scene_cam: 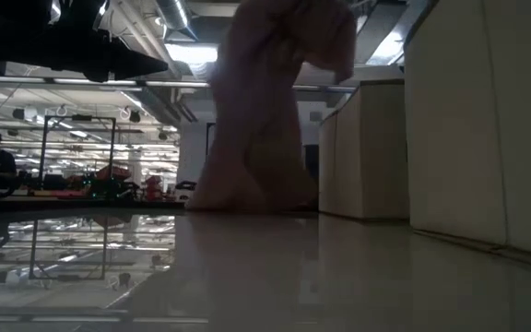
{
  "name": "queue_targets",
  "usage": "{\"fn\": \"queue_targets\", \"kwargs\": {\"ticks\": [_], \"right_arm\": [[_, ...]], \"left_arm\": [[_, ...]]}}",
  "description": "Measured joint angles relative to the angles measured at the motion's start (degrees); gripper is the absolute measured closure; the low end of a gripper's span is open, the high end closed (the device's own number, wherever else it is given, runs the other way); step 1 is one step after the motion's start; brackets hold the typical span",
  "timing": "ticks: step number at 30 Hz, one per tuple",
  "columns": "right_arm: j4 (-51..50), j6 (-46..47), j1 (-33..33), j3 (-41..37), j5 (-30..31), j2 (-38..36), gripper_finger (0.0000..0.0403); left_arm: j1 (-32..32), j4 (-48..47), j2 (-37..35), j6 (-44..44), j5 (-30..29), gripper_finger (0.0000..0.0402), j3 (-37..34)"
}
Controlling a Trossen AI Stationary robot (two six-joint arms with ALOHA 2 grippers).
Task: Sort clothes
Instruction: Put the pink polo shirt into the top laundry organizer
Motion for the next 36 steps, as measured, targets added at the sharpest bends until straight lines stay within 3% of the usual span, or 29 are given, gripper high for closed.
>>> {"fn": "queue_targets", "kwargs": {"ticks": [13,22,36], "right_arm": [[16.3,-17.0,-0.2,0.0,10.4,-13.1,0.0383],[31.1,-30.8,-0.2,0.1,10.7,-19.2,0.0384],[54.8,-59.2,-0.2,0.1,11.3,-20.0,0.0376]], "left_arm": [[0.0,0.0,0.0,0.0,0.0,0.0396,0.0],[0.0,0.0,0.0,0.0,0.0,0.0396,0.0],[0.0,0.0,0.0,1.4,0.0,0.0396,0.0]]}}
